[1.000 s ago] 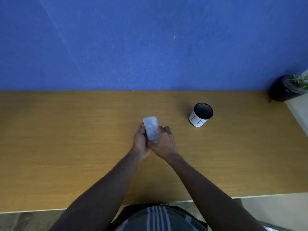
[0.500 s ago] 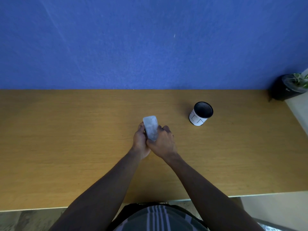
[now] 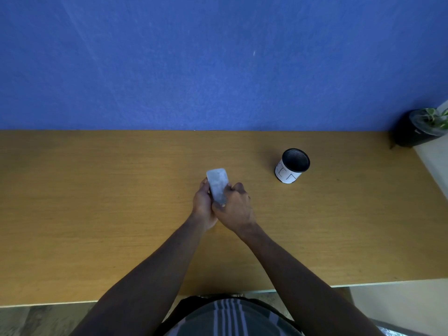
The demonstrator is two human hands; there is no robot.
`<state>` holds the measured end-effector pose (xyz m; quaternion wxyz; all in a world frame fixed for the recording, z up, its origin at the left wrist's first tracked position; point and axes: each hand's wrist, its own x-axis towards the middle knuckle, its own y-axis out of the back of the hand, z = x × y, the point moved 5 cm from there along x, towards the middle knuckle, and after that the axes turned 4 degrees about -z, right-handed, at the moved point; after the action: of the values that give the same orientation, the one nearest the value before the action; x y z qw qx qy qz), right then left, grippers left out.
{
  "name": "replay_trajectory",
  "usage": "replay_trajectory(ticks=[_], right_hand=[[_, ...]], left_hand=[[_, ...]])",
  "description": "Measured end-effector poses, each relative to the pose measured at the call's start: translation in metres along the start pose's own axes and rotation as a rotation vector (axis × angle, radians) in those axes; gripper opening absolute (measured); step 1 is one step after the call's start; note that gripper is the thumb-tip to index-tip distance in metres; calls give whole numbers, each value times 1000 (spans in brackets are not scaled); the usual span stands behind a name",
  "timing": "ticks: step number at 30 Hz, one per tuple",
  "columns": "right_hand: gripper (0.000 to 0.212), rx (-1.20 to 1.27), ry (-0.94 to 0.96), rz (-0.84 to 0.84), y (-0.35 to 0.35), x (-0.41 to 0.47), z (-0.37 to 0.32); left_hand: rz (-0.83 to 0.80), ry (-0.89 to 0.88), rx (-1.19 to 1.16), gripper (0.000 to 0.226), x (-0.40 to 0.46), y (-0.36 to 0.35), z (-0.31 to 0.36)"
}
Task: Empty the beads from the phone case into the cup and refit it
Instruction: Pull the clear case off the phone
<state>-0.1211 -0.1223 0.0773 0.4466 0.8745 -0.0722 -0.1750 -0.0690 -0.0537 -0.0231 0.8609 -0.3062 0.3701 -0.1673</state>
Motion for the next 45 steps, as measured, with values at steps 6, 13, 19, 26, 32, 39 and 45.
replay_trajectory(ticks=[6, 13, 19, 26, 32, 39, 45], right_hand=[[54, -34, 21, -19, -4, -1, -1], [58, -81, 41, -39, -10, -5, -2], [60, -105, 41, -62, -15, -7, -3], [63, -196, 59, -82, -20, -11, -5], [61, -250, 80, -74, -23, -13, -7], [63, -268, 106, -68, -25, -11, -8], [63, -65, 95, -2, -19, -11, -1]], left_hand=[[40, 12, -12, 63, 1, 5, -1], [45, 12, -5, 64, 1, 10, -4], [72, 33, -2, 65, -2, 12, -4], [78, 50, -20, 66, -6, 14, -6], [79, 62, -11, 63, -5, 16, -6], [74, 66, -22, 56, -4, 15, -1], [48, 49, -10, 61, -9, 11, 3]])
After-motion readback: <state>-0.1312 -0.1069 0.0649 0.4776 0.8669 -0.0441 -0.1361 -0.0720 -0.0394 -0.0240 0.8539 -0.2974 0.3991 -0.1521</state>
